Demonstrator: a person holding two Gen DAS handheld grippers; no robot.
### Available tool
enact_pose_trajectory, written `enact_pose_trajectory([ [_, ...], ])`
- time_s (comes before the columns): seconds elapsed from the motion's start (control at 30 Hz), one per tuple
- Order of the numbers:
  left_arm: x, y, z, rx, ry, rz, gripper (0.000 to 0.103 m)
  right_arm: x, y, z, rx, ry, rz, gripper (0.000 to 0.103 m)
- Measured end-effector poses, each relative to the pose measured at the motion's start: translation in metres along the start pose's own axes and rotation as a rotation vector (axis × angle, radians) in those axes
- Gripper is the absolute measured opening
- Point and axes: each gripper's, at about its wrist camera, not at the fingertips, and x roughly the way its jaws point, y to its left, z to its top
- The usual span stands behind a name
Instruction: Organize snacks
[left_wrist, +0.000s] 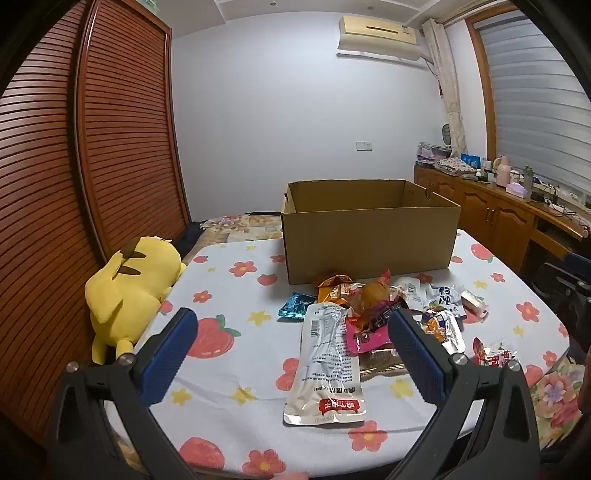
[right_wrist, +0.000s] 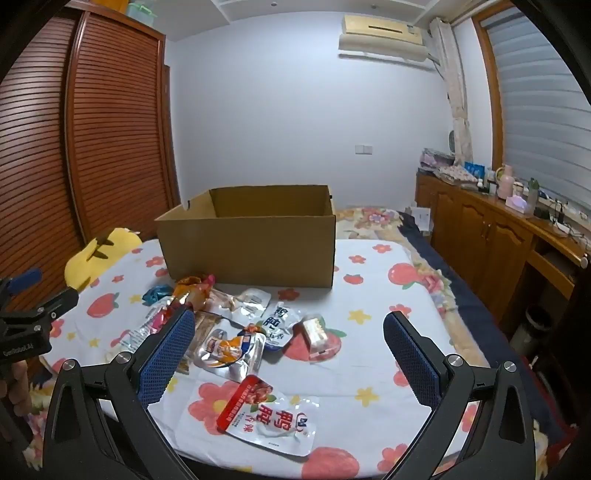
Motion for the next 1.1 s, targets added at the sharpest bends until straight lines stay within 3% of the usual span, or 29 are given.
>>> enact_pose_trajectory([
  [1.1, -0.0047, 0.0026, 0.0034, 0.005, -0.015, 0.004, 0.103, -0.0033, -0.0002, -0.0003, 0.002, -0.003, -0.002, 0.103],
])
